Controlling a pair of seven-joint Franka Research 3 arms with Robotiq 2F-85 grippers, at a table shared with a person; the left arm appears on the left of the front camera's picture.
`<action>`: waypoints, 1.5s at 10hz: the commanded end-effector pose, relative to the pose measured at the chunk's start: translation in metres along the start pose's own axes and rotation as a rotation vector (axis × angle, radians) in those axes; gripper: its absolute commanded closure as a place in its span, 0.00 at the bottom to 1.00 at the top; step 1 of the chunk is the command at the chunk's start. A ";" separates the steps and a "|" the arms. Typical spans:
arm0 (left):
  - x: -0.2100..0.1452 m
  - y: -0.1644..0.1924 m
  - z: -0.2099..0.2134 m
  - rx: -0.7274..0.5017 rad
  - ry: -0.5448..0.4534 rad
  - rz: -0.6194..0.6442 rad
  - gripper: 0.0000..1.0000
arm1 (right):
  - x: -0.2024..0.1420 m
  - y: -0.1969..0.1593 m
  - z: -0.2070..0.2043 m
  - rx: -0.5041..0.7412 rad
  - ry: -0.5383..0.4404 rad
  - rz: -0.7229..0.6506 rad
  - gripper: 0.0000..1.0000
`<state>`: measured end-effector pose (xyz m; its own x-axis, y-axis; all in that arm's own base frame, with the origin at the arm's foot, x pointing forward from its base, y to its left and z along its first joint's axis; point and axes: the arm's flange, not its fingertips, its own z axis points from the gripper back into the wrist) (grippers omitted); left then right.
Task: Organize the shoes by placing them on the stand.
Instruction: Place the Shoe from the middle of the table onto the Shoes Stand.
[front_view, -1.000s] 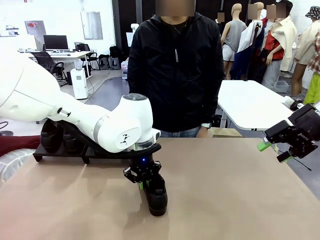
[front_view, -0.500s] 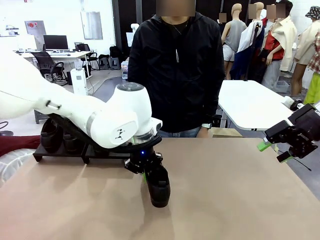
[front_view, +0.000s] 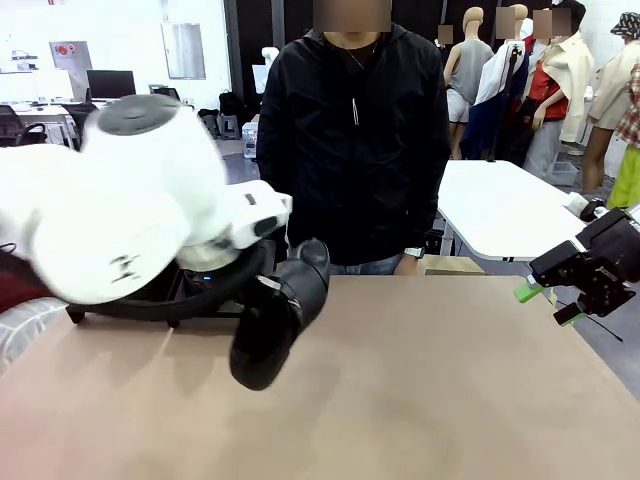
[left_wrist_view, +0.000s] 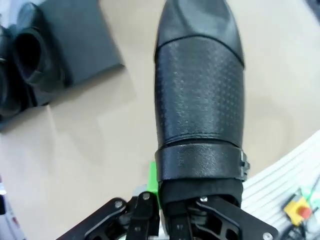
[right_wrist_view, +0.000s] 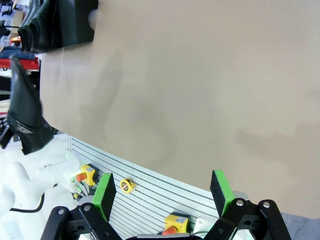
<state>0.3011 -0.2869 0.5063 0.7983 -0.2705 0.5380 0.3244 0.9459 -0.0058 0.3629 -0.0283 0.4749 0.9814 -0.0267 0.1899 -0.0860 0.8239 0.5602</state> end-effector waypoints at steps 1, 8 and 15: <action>0.010 -0.020 -0.012 0.005 0.078 -0.025 1.00 | 0.000 0.002 0.002 -0.012 0.008 -0.018 0.00; 0.116 0.048 -0.043 -0.028 0.017 -0.020 1.00 | 0.000 0.002 0.002 -0.012 0.008 -0.018 0.00; 0.180 0.124 -0.156 0.088 -0.076 0.273 1.00 | 0.000 0.002 0.002 -0.012 0.008 -0.018 0.00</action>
<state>0.5622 -0.2371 0.4656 0.8418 -0.0123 0.5396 0.0839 0.9906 -0.1083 0.3629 -0.0285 0.4752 0.9814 -0.0272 0.1902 -0.0857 0.8242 0.5597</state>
